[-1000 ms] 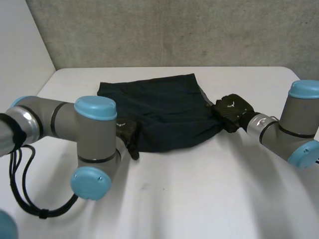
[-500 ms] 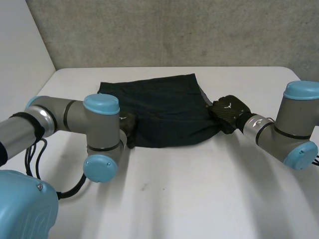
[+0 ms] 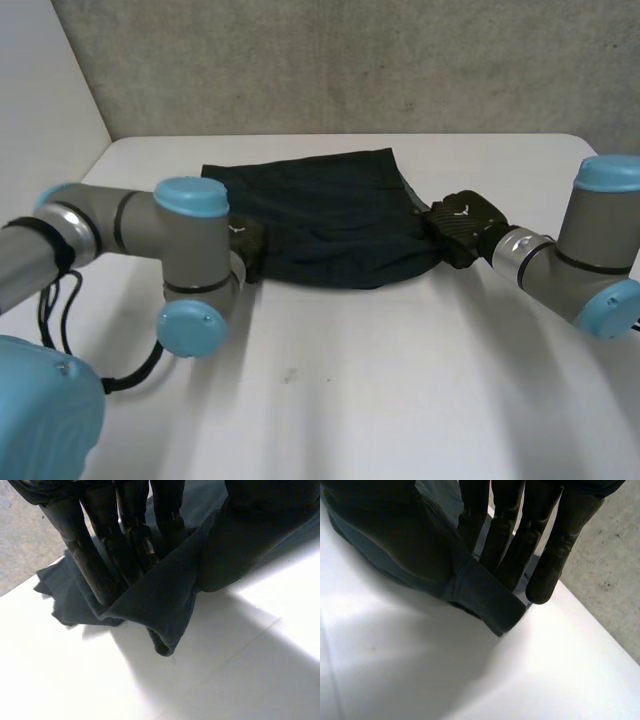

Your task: Fold the shorts.

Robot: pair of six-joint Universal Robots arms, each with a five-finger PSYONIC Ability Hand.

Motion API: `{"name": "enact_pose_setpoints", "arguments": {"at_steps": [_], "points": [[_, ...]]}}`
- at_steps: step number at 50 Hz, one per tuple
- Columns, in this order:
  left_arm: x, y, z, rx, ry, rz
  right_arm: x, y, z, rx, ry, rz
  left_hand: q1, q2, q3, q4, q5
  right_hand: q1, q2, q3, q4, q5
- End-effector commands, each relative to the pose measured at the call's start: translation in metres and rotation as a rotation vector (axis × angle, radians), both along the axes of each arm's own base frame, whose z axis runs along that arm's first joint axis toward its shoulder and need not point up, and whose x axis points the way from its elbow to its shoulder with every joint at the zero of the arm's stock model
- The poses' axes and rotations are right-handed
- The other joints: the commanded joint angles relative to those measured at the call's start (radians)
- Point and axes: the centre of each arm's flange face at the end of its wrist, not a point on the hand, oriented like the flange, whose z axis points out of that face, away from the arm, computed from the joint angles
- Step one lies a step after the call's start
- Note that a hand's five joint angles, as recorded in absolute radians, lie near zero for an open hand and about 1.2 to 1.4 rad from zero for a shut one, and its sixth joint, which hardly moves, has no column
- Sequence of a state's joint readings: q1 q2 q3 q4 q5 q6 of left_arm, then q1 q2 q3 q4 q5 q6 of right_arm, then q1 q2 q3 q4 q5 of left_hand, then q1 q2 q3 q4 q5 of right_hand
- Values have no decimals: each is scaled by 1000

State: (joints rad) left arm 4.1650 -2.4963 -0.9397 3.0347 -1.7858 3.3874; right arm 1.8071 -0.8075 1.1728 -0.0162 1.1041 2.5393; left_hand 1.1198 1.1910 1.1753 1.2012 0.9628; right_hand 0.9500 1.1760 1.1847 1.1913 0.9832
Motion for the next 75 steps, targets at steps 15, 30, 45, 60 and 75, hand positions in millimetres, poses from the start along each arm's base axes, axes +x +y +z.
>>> {"name": "enact_pose_setpoints", "arguments": {"at_steps": [15, 30, 45, 60, 75], "points": [[103, 169, 91, 240, -295, -130, -38, 136, 62, 377, 245, 7, 277, 205, 221, 195, 259, 446, 220, 212, 205, 239], [110, 200, 120, 189, -271, -247, -54, 202, 86, 363, 424, 196, 277, 205, 221, 195, 259, 446, 220, 212, 205, 239], [29, 26, 80, -139, -275, -150, -15, 63, 42, 208, 315, -94, 277, 205, 221, 195, 259, 446, 220, 212, 205, 239], [-23, -49, 21, -344, -320, -138, 30, -9, -1, -194, 217, -201, 254, 182, 198, 172, 236, 446, 220, 212, 205, 239], [-37, -27, 69, -523, -232, -111, 16, 3, 66, -222, -20, -357, -945, -1016, -1001, -1027, -963, -775, -1001, -1010, -1017, -983]]}}
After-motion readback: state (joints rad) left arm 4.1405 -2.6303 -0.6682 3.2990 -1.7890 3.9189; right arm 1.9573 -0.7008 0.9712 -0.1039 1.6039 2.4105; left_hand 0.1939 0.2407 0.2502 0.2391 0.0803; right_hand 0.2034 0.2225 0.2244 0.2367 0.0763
